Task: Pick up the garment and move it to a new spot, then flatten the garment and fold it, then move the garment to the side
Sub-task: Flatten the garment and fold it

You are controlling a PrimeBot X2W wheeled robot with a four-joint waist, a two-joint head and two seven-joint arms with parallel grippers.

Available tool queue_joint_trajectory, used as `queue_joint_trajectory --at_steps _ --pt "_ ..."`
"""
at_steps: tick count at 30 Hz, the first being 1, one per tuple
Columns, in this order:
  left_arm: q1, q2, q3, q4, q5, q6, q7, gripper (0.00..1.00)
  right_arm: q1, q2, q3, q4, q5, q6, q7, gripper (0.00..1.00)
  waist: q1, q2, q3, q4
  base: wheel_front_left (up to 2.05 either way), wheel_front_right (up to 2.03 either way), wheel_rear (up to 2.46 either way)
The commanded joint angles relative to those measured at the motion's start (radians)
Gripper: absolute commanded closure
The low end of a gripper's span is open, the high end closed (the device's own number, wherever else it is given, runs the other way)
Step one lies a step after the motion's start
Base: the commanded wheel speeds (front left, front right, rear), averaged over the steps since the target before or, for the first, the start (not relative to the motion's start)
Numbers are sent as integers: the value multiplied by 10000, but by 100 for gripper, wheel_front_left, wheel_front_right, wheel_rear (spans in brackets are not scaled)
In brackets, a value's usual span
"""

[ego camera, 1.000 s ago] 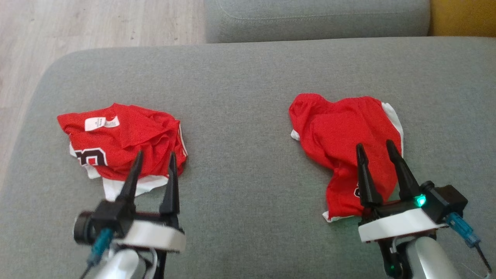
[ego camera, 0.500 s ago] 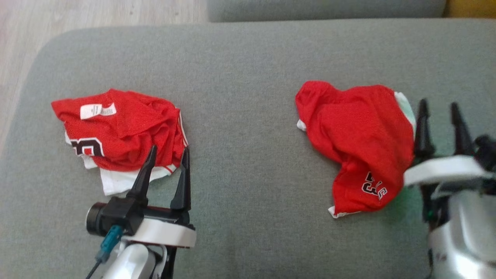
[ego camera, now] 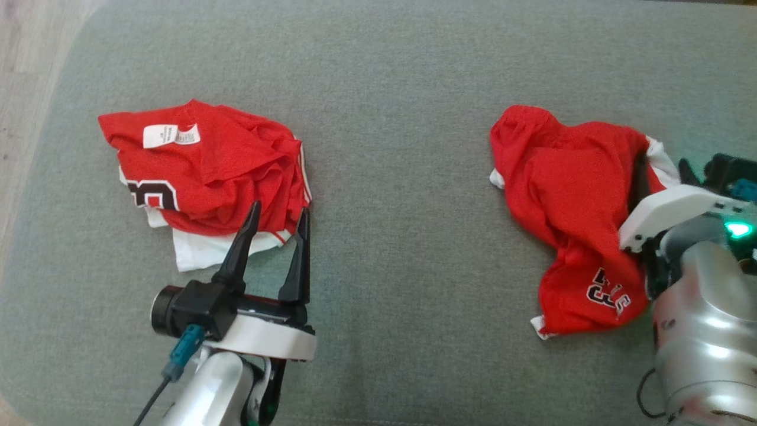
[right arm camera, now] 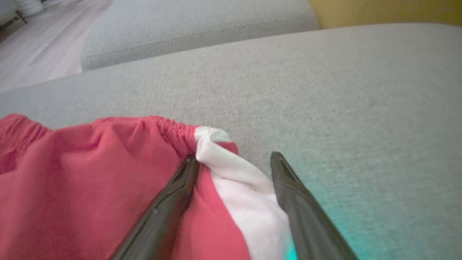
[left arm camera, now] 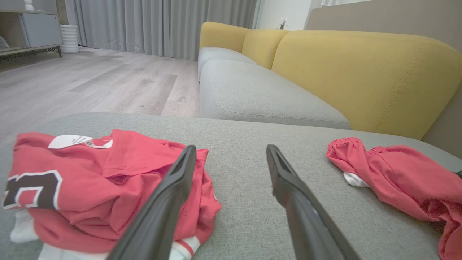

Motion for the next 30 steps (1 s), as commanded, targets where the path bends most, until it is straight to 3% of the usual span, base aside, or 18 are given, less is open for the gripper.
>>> queue_joint_trajectory --at_steps 1,3,4,5,12,22,27,30 --pt "-411 17 475 -237 110 -61 -95 0 -330 -29 198 -42 -137 75 27 0 -1 0 52 60 0 0 0" --pt "-412 -37 579 -190 178 -147 -95 0 -467 -29 179 411 -279 75 0 0 -1 0 68 79 0 0 0" --pt "-406 -62 630 -167 211 -185 -95 0 -535 -29 176 620 -296 75 -40 55 -1 0 67 78 0 0 0" --pt "-401 -89 680 -140 245 -216 -95 0 -609 -29 227 803 -312 75 -138 100 -1 0 59 70 0 0 0" --pt "-241 -327 928 50 426 -419 -95 0 -1025 -29 259 768 -872 75 -1356 100 -1 0 -377 -127 0 0 0" --pt "362 -638 1278 97 583 -645 -95 0 -2246 -193 218 -1316 -2208 75 -1361 100 -1 0 -1454 -144 0 0 0" --pt "716 -722 1468 -2 648 -727 -95 0 -2464 -228 1249 -2487 -2380 75 -1387 100 -1 0 -1802 -50 0 0 0" --pt "907 -770 1482 -13 693 -821 -95 0 -1788 -130 2814 -2927 -2107 75 -1310 100 -1 0 -1836 45 0 0 0"
